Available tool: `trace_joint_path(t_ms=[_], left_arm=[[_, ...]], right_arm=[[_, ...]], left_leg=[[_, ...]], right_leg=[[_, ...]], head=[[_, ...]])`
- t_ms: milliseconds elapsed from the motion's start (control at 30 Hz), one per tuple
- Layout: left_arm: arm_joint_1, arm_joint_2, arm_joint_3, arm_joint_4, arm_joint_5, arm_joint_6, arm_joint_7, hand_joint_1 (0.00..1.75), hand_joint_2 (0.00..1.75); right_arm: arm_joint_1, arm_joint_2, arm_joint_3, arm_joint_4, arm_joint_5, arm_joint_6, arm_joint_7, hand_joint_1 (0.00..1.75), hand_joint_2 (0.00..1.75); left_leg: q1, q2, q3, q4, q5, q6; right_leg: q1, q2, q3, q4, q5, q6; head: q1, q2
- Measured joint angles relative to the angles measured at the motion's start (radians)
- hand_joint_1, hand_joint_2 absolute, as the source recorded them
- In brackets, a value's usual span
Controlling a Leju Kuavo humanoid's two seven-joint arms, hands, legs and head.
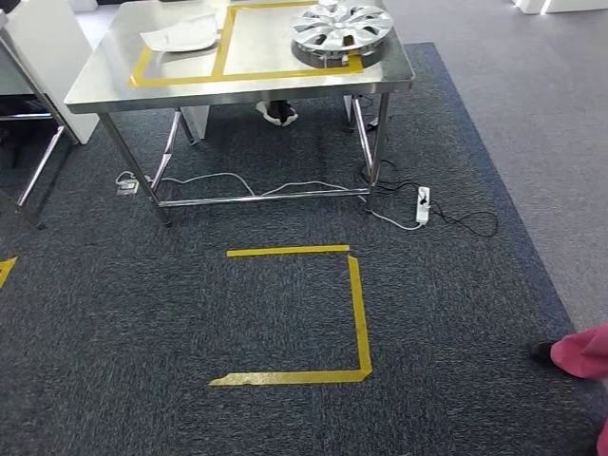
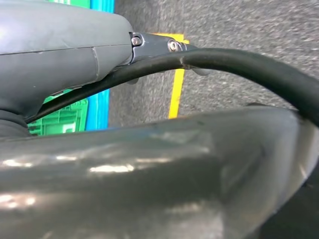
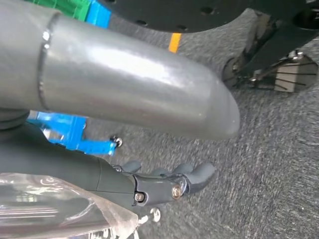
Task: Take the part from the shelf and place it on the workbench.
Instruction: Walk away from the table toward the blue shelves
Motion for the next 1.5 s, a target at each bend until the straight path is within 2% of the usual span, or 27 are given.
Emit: trace_joint_path(t_ms=[33,67,100,133,200,267,367,433,500,533,567,600,667,700,767,833,867,933,1000,1067,1133,1200,1267,1300,1367,1433,1500], left_arm=[[0.0,0.0,0.0,0.0,0.0,-0.001,0.001,0.0,0.0],[0.001,0.0,0.0,0.0,0.0,-0.001,0.001,0.0,0.0],[0.002,0.0,0.0,0.0,0.0,-0.002,0.002,0.0,0.0],[0.003,0.0,0.0,0.0,0.0,-0.003,0.002,0.0,0.0],[0.003,0.001,0.0,0.0,0.0,-0.004,0.003,0.0,0.0],[0.001,0.0,0.0,0.0,0.0,-0.004,0.003,0.0,0.0],[0.003,0.0,0.0,0.001,0.0,-0.004,0.003,0.0,0.0],[0.003,-0.002,0.0,0.001,0.0,-0.004,0.004,0.0,0.0],[-0.001,-0.004,0.0,0.002,0.0,-0.005,0.004,0.0,0.0],[-0.002,-0.004,0.0,0.002,0.0,-0.005,0.004,0.0,0.0],[-0.002,-0.004,0.0,0.002,0.0,-0.007,0.004,0.0,0.0],[-0.002,-0.004,0.0,0.002,0.0,-0.009,0.004,0.0,0.0],[-0.002,-0.004,0.0,0.002,-0.001,-0.014,0.004,0.0,0.0],[-0.002,-0.005,0.0,0.002,-0.001,-0.016,0.004,0.0,0.0],[-0.004,-0.007,0.0,0.003,-0.002,-0.018,0.004,0.0,0.0],[-0.004,-0.007,0.0,0.004,-0.007,-0.019,0.007,0.0,0.0],[-0.003,-0.007,0.0,0.004,-0.01,-0.019,0.009,0.0,0.0],[-0.001,-0.006,-0.001,0.005,-0.012,-0.019,0.014,0.0,0.0],[-0.002,-0.005,-0.001,0.006,-0.013,-0.022,0.019,0.0,0.0],[-0.003,-0.005,-0.001,0.006,-0.017,-0.03,0.023,0.0,0.0],[-0.002,-0.004,-0.002,0.007,-0.025,-0.031,0.035,0.0,0.0],[-0.002,-0.004,-0.006,0.007,-0.031,-0.024,0.048,0.0,0.0],[-0.005,-0.004,-0.011,0.008,-0.036,-0.018,0.054,0.0,0.0],[-0.005,-0.005,-0.013,0.008,-0.037,-0.018,0.055,0.0,0.0],[-0.003,-0.004,-0.016,0.008,-0.04,-0.019,0.055,0.0,0.0],[-0.002,-0.004,-0.018,0.009,-0.041,-0.022,0.055,0.0,0.0],[-0.005,-0.005,-0.019,0.009,-0.041,-0.027,0.053,0.0,0.0]], right_arm=[[0.001,0.0,0.0,0.0,0.001,-0.001,0.0,0.0,0.0],[0.002,0.0,0.0,0.0,0.001,-0.002,0.0,0.0,0.0],[0.001,-0.001,0.0,0.0,0.002,-0.003,0.001,0.0,0.0],[0.0,-0.001,0.0,0.0,0.003,-0.004,0.001,0.0,0.0],[-0.002,-0.001,0.0,0.0,0.004,-0.005,0.001,0.0,0.0],[-0.003,-0.001,0.0,0.0,0.004,-0.006,0.002,0.0,0.0],[-0.01,-0.001,0.0,0.0,0.005,-0.008,0.003,0.0,0.0],[-0.011,-0.001,0.0,-0.001,0.007,-0.008,0.003,0.0,0.0],[-0.009,-0.001,0.0,-0.001,0.011,-0.009,0.004,0.0,0.0],[-0.006,-0.001,0.0,-0.001,0.015,-0.008,0.005,0.0,0.0],[-0.004,-0.001,0.001,-0.001,0.02,-0.008,0.008,0.0,0.0],[-0.002,-0.001,0.001,-0.001,0.026,-0.008,0.01,0.0,0.0],[0.0,-0.001,0.002,-0.001,0.035,-0.007,0.012,0.0,0.0],[-0.001,-0.002,0.003,-0.001,0.038,-0.007,0.012,0.0,0.0],[-0.002,-0.004,0.003,0.0,0.041,-0.006,0.014,0.0,0.0],[-0.004,-0.005,0.005,0.0,0.047,-0.002,0.016,0.0,0.0],[-0.004,-0.005,0.006,0.0,0.053,0.002,0.017,0.0,0.0],[-0.003,-0.005,0.01,0.0,0.063,0.008,0.018,0.0,0.0],[0.0,-0.007,0.011,0.0,0.072,0.015,0.018,0.0,0.0],[0.001,-0.011,0.013,0.0,0.078,0.023,0.019,0.0,0.0],[0.0,-0.017,0.016,0.0,0.081,0.026,0.017,0.0,0.0],[0.0,-0.02,0.017,0.0,0.084,0.026,0.014,0.0,0.0],[-0.001,-0.022,0.019,0.0,0.089,0.025,0.015,0.0,0.0],[-0.001,-0.023,0.021,0.0,0.091,0.024,0.018,0.0,0.0],[-0.005,-0.023,0.026,0.0,0.095,0.023,0.024,0.0,0.0],[-0.007,-0.023,0.029,0.0,0.098,0.023,0.028,0.0,0.0],[-0.005,-0.023,0.031,0.0,0.103,0.023,0.028,0.0,0.0]], left_leg=[[-0.001,0.007,-0.02,0.063,-0.031,0.002],[-0.001,0.011,-0.024,0.093,-0.04,0.005],[-0.003,0.014,-0.011,0.085,-0.029,0.011],[-0.006,0.02,0.018,0.039,-0.001,0.018],[-0.019,0.06,0.088,-0.088,0.054,0.037],[-0.032,0.094,0.122,-0.161,0.061,0.048],[-0.033,0.071,0.122,-0.181,0.056,0.056],[-0.029,0.049,0.123,-0.192,0.063,0.065],[-0.031,0.027,0.122,-0.195,0.066,0.073],[-0.033,0.014,0.121,-0.194,0.066,0.076],[-0.036,0.0,0.122,-0.194,0.067,0.077],[-0.039,-0.015,0.122,-0.194,0.067,0.078],[-0.043,-0.044,0.126,-0.194,0.067,0.079],[-0.044,-0.056,0.126,-0.194,0.068,0.078],[-0.043,-0.078,0.121,-0.191,0.071,0.073],[-0.038,-0.1,0.111,-0.19,0.077,0.062],[-0.037,-0.098,0.109,-0.188,0.077,0.056],[-0.04,-0.059,0.092,-0.154,0.052,0.043],[-0.033,-0.006,0.042,-0.046,-0.007,0.029],[-0.02,0.01,-0.009,0.061,-0.042,0.015],[-0.009,0.019,0.004,0.037,-0.007,0.004],[-0.006,0.054,0.071,-0.09,0.055,-0.004],[-0.012,0.088,0.114,-0.176,0.075,0.005],[-0.016,0.093,0.119,-0.187,0.069,0.013],[-0.017,0.073,0.116,-0.19,0.07,0.03],[-0.014,0.051,0.115,-0.194,0.074,0.044],[-0.015,0.029,0.113,-0.196,0.077,0.055]], right_leg=[[0.004,-0.015,0.0,0.0,0.001,-0.001],[0.007,-0.029,0.001,0.001,0.001,-0.002],[0.01,-0.042,0.002,0.001,0.001,-0.002],[0.012,-0.054,0.005,0.001,0.0,-0.001],[0.017,-0.075,0.01,0.001,-0.005,0.003],[0.021,-0.094,0.012,0.001,-0.009,0.011],[0.023,-0.112,0.013,-0.002,-0.013,0.025],[0.022,-0.069,-0.007,0.036,-0.044,0.032],[0.022,-0.013,-0.065,0.15,-0.1,0.033],[0.023,0.001,-0.098,0.212,-0.121,0.031],[0.024,0.007,-0.122,0.251,-0.125,0.029],[0.026,0.012,-0.128,0.253,-0.108,0.025],[0.029,0.034,-0.094,0.156,-0.033,0.013],[0.029,0.058,-0.068,0.095,-0.003,0.005],[0.029,0.096,-0.029,0.012,0.02,-0.006],[0.031,0.091,-0.016,-0.007,0.017,-0.01],[0.029,0.078,-0.012,-0.012,0.021,-0.012],[0.023,0.05,-0.001,-0.027,0.028,-0.018],[0.021,0.018,0.006,-0.034,0.028,-0.021],[0.019,-0.014,0.009,-0.033,0.024,-0.02],[0.014,-0.043,0.014,-0.032,0.019,-0.013],[0.01,-0.066,0.02,-0.03,0.01,-0.001],[0.013,-0.085,0.022,-0.028,0.0,0.015],[0.015,-0.096,0.024,-0.028,-0.004,0.022],[0.014,-0.108,0.037,-0.032,-0.009,0.032],[0.01,-0.066,0.03,-0.004,-0.036,0.038],[0.01,-0.006,-0.027,0.112,-0.097,0.037]], head=[[-0.001,0.0],[-0.001,0.0],[-0.001,0.0],[-0.001,0.0],[-0.001,0.0],[0.0,0.0],[0.001,0.0],[0.004,0.0],[0.007,0.0],[0.007,0.0],[0.007,0.0],[0.007,0.0],[0.007,0.0],[0.006,0.0],[0.004,0.0],[0.003,0.0],[0.003,0.0],[-0.003,0.0],[-0.011,0.0],[-0.012,0.0],[-0.012,0.0],[-0.014,0.0],[-0.016,0.0],[-0.016,0.0],[-0.015,0.0],[-0.011,0.0],[-0.006,0.0]])
